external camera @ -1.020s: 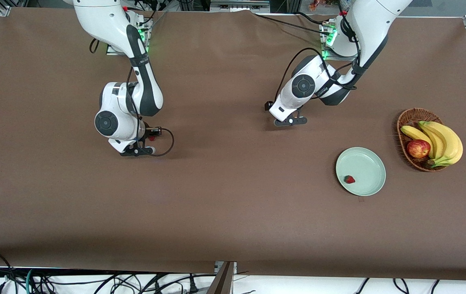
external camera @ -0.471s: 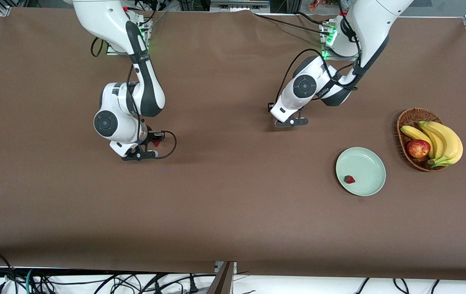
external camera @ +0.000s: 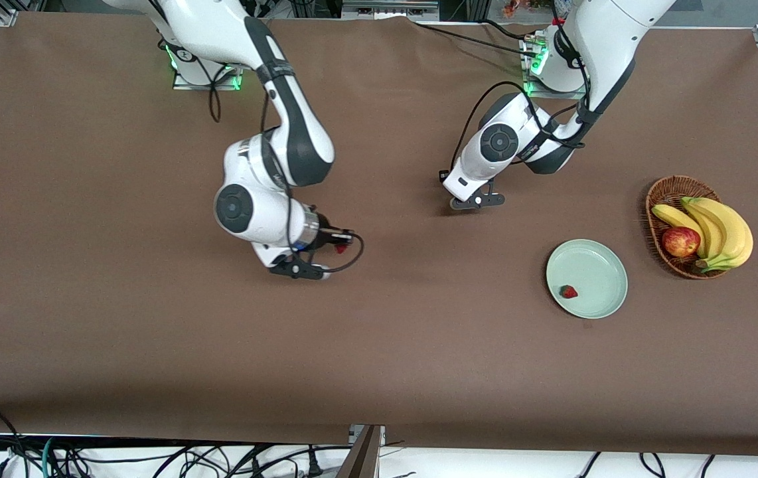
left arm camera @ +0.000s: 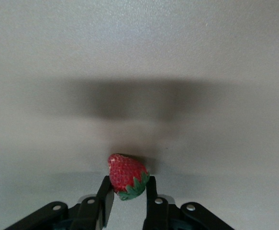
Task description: Collect all strawberries into plate
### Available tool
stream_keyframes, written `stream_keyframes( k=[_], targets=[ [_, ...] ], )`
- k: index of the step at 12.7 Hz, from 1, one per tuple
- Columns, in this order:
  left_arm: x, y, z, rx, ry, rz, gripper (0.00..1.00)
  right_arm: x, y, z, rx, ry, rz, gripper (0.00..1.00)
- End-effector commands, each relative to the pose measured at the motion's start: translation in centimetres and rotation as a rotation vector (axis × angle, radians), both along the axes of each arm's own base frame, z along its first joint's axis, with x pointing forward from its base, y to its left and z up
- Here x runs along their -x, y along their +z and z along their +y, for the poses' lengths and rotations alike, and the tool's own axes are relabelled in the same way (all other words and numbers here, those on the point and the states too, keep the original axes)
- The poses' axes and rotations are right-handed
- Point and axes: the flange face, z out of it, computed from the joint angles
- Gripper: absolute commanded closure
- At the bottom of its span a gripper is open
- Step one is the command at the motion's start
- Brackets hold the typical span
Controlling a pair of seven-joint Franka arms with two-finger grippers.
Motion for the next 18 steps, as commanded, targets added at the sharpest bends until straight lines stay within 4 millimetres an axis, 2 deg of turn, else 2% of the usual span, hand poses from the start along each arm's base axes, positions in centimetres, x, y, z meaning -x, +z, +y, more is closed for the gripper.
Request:
stream_keyframes(
  k=[1,2,3,4,5,7,9,10,11,12,13,15,16,17,18],
  targets=[
    [-1.9,0.5,2.1,-0.015,0.011,-0.035,1.0,-1.5,1.2,4.5,-0.148,-0.193,0.041,0.71],
    [-3.5,1.8,3.1,-0.011,0.007,-0.066,1.0,-1.7,1.9,6.3,-0.215,-0.31,0.059,0.65],
    [-5.1,3.2,4.5,-0.02,-0.011,-0.069,1.0,-1.4,2.1,7.8,-0.253,-0.439,0.08,0.18],
    [-7.5,4.8,6.2,-0.034,-0.043,-0.049,1.0,-1.0,2.6,8.8,-0.268,-0.52,0.052,0.0],
    [-9.9,6.5,8.2,-0.047,-0.09,-0.023,1.0,-0.8,3.0,9.0,-0.249,-0.501,0.028,0.0],
    [-14.3,9.1,13.3,-0.056,-0.156,-0.014,1.0,-0.9,2.6,7.7,-0.127,-0.406,0.036,0.0],
    [-17.4,9.2,19.7,-0.035,-0.224,-0.037,1.0,-1.9,3.0,5.2,-0.03,-0.337,0.028,0.0],
    [-18.7,9.0,22.2,-0.026,-0.25,-0.047,1.0,-2.2,2.7,4.1,0.008,-0.255,0.013,0.0],
    [-19.6,8.8,23.7,-0.02,-0.272,-0.065,1.0,-2.2,2.5,3.1,0.056,-0.152,-0.008,0.0],
    [-20.1,8.2,24.4,-0.018,-0.283,-0.086,1.0,-2.9,2.2,1.0,0.115,-0.066,-0.028,0.0],
    [-20.5,7.6,24.7,-0.021,-0.289,-0.12,1.0,-3.3,1.6,-1.3,0.184,0.031,-0.035,0.0],
    [-21.1,5.5,27.4,-0.033,-0.262,-0.145,0.98,-4.4,1.0,-6.5,0.267,0.199,-0.041,0.0],
    [-21.3,5.2,27.7,-0.025,-0.299,-0.156,0.93,-4.9,1.5,-8.6,0.274,0.235,-0.055,0.0],
    [-21.3,4.9,28.6,-0.024,-0.326,-0.153,0.7,-5.1,2.2,-9.7,0.275,0.238,-0.062,0.0],
    [-21.3,4.9,28.7,-0.018,-0.321,-0.154,0.35,-5.1,3.4,-10.2,0.272,0.229,-0.071,0.0]
  ],
)
